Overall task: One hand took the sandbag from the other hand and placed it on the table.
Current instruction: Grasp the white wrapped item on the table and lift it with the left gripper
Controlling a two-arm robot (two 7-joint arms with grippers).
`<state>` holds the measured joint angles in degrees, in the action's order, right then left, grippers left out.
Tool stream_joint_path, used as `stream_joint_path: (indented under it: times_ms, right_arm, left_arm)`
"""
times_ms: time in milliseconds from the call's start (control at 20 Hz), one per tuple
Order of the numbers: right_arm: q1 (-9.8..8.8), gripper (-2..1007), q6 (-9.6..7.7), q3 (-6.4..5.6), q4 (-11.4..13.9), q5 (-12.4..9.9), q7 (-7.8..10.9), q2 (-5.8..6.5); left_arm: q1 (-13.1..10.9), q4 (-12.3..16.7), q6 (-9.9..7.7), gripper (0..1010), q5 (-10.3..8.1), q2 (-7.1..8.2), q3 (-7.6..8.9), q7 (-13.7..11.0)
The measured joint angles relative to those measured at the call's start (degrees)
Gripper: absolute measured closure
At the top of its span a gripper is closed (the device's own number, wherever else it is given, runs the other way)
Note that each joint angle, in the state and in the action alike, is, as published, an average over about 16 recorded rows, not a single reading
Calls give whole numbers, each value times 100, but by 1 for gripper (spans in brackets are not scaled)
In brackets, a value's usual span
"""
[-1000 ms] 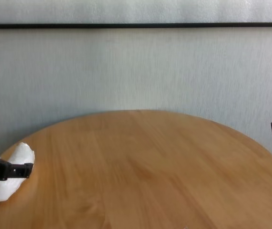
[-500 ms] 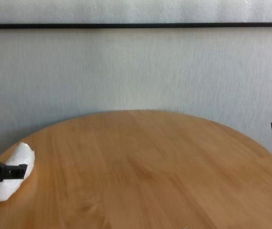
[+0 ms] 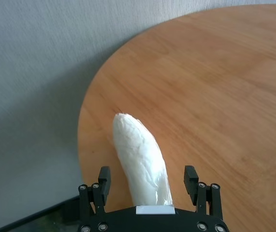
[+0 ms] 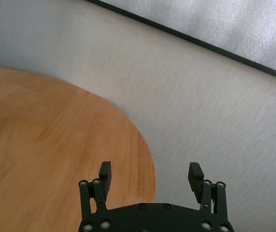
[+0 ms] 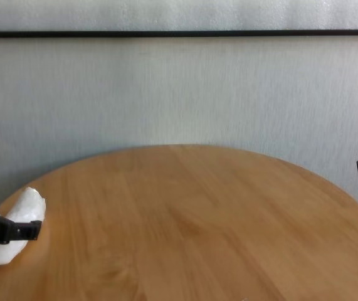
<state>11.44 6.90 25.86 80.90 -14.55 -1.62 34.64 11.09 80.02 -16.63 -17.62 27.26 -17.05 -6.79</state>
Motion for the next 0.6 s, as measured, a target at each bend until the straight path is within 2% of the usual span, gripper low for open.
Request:
stream_joint_path:
  times_ms: [600]
  right_arm:
    - [0, 4, 0, 0, 0, 0, 0, 0]
  left_arm:
    - [74, -335, 44, 8, 106, -183, 49, -149]
